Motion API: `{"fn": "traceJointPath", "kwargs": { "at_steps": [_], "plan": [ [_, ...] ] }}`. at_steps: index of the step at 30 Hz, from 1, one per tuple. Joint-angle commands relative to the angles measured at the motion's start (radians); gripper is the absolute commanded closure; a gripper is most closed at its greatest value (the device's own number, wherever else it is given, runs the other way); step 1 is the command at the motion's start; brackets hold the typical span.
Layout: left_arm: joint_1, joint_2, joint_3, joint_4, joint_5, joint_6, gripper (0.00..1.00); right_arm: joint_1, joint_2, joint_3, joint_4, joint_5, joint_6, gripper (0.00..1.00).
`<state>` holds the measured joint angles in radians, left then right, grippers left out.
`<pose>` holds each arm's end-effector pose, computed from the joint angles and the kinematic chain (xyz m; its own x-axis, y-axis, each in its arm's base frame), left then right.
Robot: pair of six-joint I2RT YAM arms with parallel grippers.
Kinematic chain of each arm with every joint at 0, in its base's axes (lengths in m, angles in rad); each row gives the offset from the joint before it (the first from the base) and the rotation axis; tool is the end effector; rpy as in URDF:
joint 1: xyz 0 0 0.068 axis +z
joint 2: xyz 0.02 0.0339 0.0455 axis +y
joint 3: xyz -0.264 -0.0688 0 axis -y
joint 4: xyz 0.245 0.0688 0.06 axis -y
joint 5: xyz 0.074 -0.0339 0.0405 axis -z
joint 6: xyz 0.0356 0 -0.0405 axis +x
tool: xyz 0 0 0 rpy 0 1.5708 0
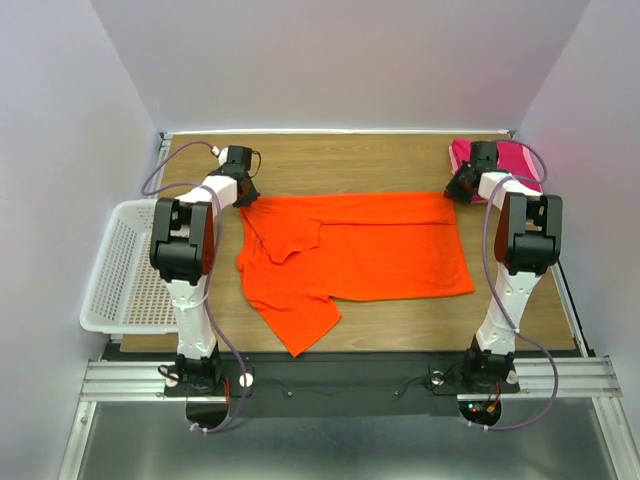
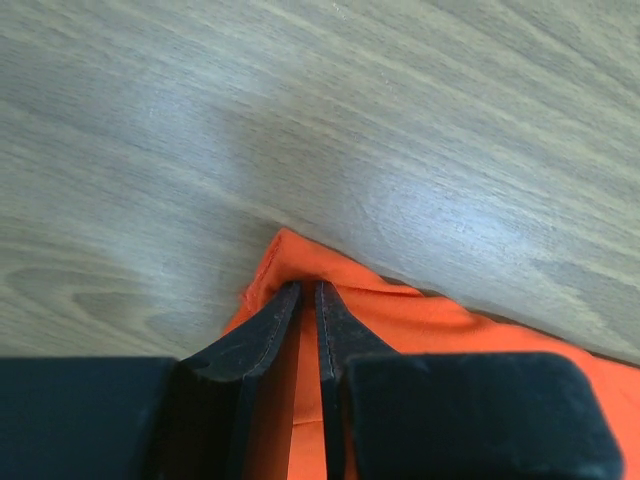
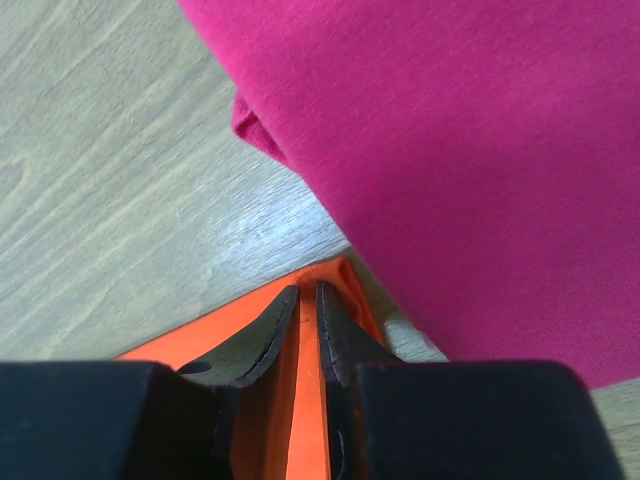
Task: Fold and stack the t-shirts
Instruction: Fold the tshirt
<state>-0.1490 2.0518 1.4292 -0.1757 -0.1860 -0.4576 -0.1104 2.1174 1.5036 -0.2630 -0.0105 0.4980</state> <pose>0.4482 -0.0606 0.1754 -0.6434 -0.3425 -0.6846 -0.2965 0.9360 -0.1895 0.4594 -0.0505 0.1627 -0.6218 0.5495 -0.5581 0.4559 0.8333 0.3126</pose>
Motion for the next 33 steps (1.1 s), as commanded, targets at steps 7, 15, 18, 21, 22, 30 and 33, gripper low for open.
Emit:
{"fn": "traceJointPath", "kwargs": {
  "at_steps": [7, 15, 18, 21, 22, 30, 33],
  "plan": [
    [0.008, 0.012, 0.099, -0.044, 0.026, 0.019, 0.66, -0.011, -0.008, 0.070, -0.012, -0.022, -0.071, 0.82],
    [-0.052, -0.224, 0.030, -0.065, 0.030, 0.033, 0.41, 0.086, -0.204, 0.018, -0.024, -0.129, -0.092, 0.65],
    [-0.089, -0.355, -0.041, -0.079, -0.003, 0.028, 0.39, 0.162, -0.261, -0.017, -0.025, -0.161, -0.073, 0.62],
    [-0.139, -0.488, -0.168, -0.091, -0.024, 0.005, 0.39, 0.251, -0.316, -0.065, -0.022, -0.210, -0.036, 0.60],
    [-0.167, -0.519, -0.246, -0.096, -0.024, -0.007, 0.39, 0.300, -0.324, -0.081, -0.018, -0.227, -0.023, 0.60],
    [-0.247, -0.696, -0.588, -0.055, 0.036, -0.148, 0.42, 0.543, -0.261, -0.121, 0.083, -0.336, 0.117, 0.62],
    [-0.264, -0.710, -0.657, -0.006, 0.030, -0.173, 0.42, 0.613, -0.212, -0.125, 0.116, -0.321, 0.142, 0.62]
  ]
}}
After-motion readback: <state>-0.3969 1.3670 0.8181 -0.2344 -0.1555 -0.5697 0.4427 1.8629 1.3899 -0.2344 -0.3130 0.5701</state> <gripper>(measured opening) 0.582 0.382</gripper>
